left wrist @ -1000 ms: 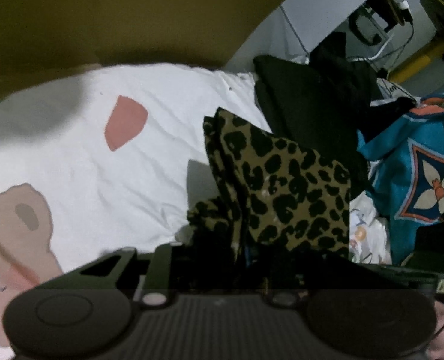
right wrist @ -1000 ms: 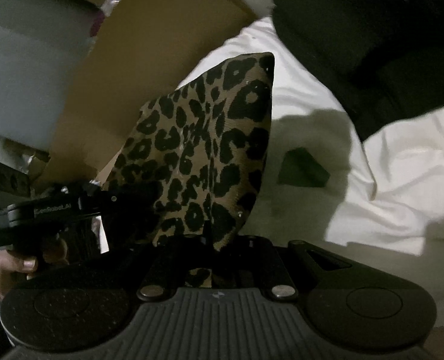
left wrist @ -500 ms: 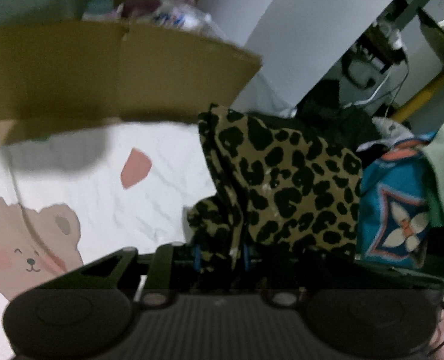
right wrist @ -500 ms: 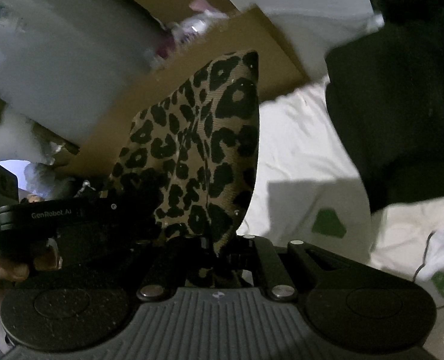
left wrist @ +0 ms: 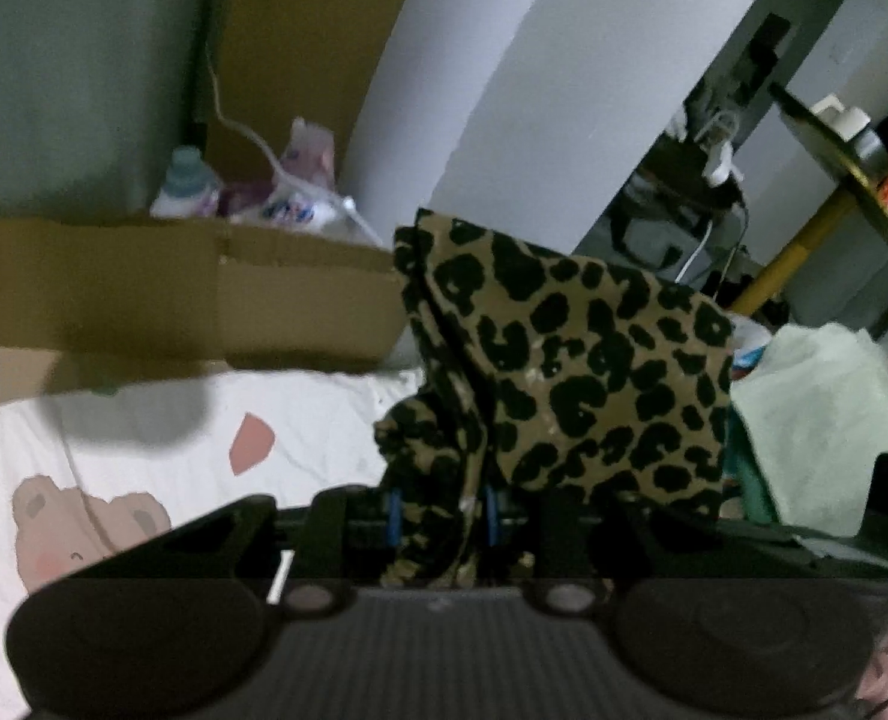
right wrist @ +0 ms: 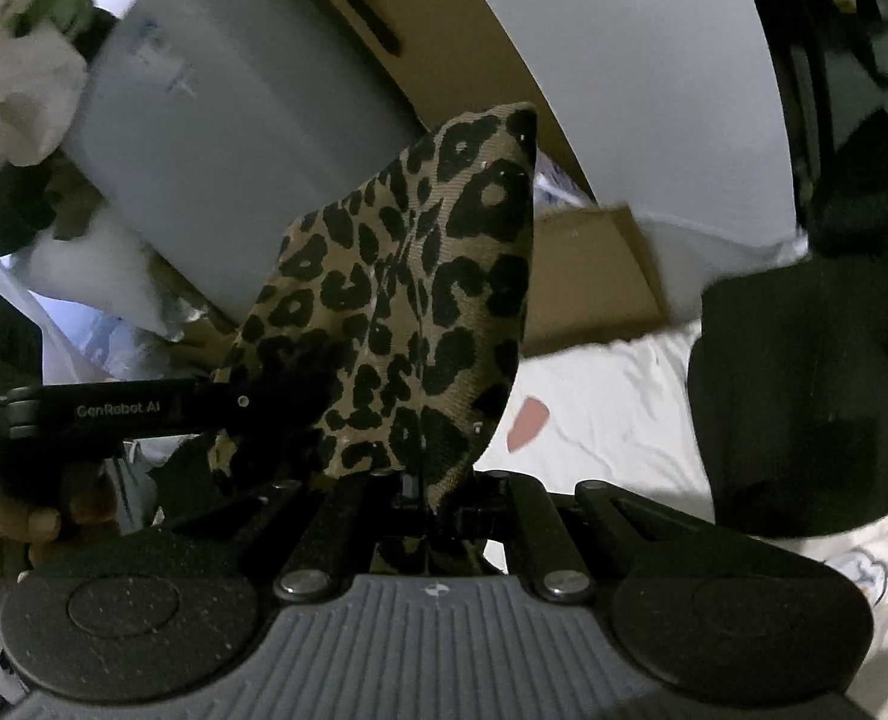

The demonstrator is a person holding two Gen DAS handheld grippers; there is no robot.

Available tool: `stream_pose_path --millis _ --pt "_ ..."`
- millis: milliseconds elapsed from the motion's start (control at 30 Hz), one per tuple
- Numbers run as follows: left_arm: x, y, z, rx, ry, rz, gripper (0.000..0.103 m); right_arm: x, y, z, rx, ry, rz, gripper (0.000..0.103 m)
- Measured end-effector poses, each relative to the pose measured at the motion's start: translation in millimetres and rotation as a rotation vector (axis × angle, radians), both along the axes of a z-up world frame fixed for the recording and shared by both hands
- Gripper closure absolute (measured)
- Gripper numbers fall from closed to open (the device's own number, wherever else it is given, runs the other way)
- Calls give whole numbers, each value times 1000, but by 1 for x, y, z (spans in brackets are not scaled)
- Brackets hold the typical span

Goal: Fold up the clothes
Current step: 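Lift the folded leopard garment up off the sheet with both grippers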

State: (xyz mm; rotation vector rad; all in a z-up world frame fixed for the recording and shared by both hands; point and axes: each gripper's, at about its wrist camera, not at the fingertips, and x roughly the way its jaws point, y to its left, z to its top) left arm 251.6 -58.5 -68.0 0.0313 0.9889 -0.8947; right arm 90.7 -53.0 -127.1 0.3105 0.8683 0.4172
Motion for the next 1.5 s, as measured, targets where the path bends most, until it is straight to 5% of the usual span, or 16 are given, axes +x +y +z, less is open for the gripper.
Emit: stream_pose_path --millis 900,1500 --pt "-78 28 148 -190 -156 -3 78 -95 30 184 42 -231 90 98" --pt "-80 -25 138 -202 -124 -114 78 -77 -7 178 51 -174 9 98"
